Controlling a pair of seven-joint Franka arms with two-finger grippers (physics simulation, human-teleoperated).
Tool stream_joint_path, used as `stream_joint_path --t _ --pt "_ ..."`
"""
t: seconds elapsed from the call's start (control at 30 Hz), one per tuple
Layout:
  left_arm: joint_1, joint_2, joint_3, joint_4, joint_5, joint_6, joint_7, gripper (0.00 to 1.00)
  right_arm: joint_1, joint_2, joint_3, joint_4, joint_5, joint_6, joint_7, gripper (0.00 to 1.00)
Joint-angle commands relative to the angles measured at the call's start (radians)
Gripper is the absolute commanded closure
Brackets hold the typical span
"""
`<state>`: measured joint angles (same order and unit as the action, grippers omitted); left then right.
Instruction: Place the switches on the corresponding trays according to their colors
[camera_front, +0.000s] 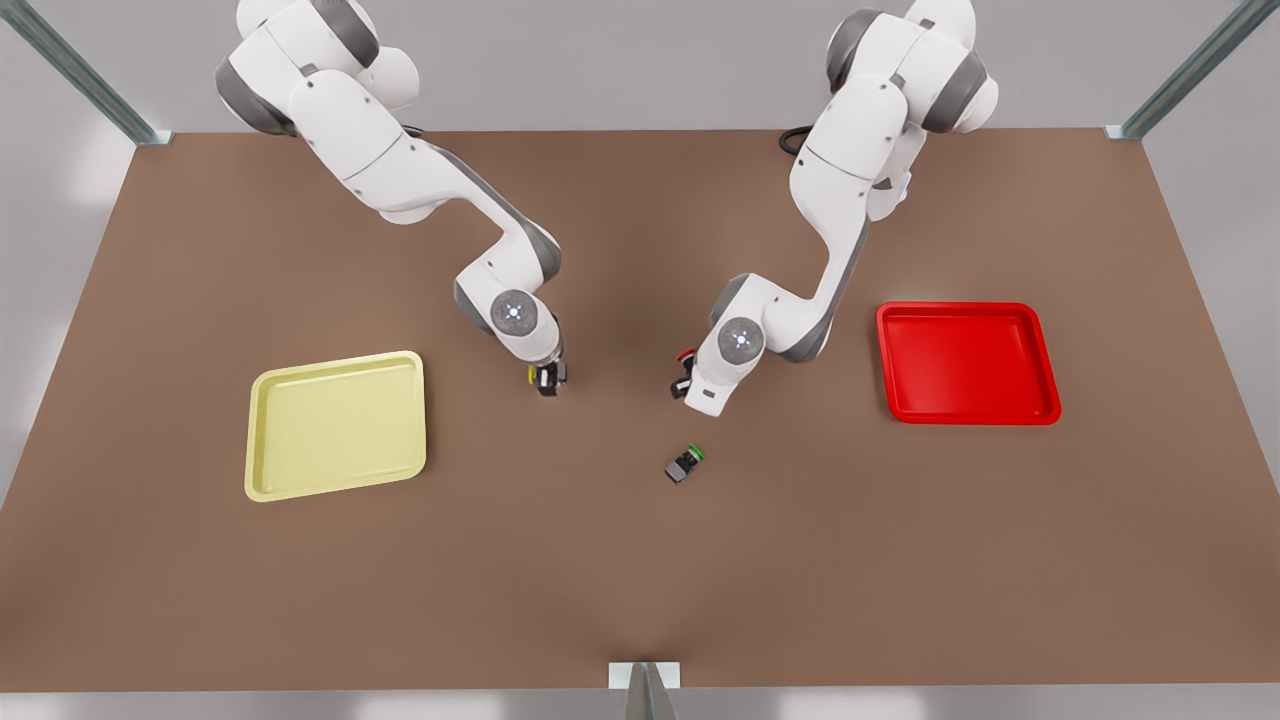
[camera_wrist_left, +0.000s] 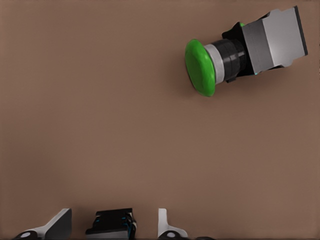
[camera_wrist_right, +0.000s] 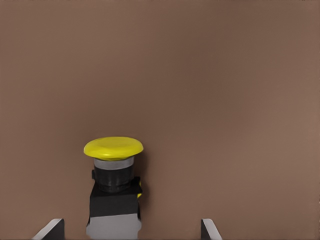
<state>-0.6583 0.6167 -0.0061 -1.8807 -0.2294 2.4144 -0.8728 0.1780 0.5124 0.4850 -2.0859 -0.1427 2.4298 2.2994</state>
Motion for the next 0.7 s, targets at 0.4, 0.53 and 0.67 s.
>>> stream_joint_path --t 0.4,0.53,0.67 --pt "-0.004 0.000 0.000 -0.001 -0.001 -0.015 -0.003 0.40 0.006 0.046 -0.012 -0.005 -0.009 0.057 -0.002 0.40" --pt "-0.004 0.005 0.000 -0.001 0.001 -0.023 -0.002 0.40 0.005 0.051 -0.019 -0.002 -0.031 0.058 -0.003 0.43" --pt "-0.004 0.003 0.000 -0.001 -0.001 -0.029 -0.011 0.47 -0.003 0.035 -0.020 0.004 -0.032 0.051 -0.021 0.44"
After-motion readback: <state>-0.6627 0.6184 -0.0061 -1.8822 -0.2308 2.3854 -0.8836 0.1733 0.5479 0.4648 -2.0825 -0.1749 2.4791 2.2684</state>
